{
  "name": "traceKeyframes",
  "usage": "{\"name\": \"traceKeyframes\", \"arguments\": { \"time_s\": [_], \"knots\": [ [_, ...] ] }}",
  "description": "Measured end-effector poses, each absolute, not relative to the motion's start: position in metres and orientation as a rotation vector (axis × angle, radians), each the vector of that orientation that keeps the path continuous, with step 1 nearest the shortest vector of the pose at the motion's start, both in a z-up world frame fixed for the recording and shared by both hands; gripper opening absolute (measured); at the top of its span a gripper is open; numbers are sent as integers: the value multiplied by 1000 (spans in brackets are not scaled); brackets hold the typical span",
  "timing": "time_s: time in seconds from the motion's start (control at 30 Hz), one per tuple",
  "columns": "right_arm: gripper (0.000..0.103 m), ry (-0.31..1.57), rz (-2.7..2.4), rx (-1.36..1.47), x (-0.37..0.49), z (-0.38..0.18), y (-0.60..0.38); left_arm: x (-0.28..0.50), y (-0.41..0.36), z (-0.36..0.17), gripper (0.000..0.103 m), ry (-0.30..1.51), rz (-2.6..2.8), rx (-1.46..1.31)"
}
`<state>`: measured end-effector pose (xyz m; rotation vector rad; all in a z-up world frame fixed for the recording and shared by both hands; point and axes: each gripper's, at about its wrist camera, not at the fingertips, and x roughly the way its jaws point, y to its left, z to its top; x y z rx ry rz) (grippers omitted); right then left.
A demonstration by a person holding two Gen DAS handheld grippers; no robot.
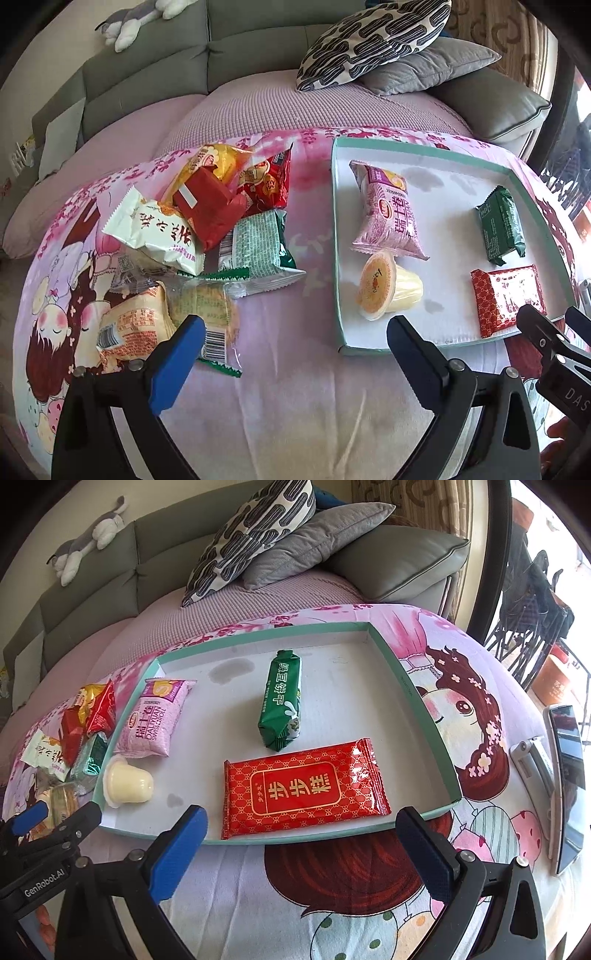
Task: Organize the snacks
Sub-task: 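Withdraw both grippers from the tray, then move the left gripper to the beige bread pack while the right approaches the round biscuit pack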
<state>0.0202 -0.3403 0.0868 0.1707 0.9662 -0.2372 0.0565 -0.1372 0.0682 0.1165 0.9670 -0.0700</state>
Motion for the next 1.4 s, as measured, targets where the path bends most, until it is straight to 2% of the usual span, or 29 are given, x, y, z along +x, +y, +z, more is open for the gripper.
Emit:
{"name": "traceKeyframes", "arguments": {
  "time_s": [0.33, 0.8, 1.23, 1.4],
  "knots": [
    [103, 885, -144, 156, 25, 97, -307, 61, -82, 88, 99, 914, 48, 11],
    [103, 880, 25, -1, 50, 100, -211, 63, 40, 80, 99, 885, 224, -205],
    [103, 925, 116, -145, 69, 93, -143, 78, 46, 46, 99, 1041, 98, -304],
    [103, 940, 117, -166, 83, 91, -133, 83, 52, 41, 99, 1047, 98, -373]
  ]
}}
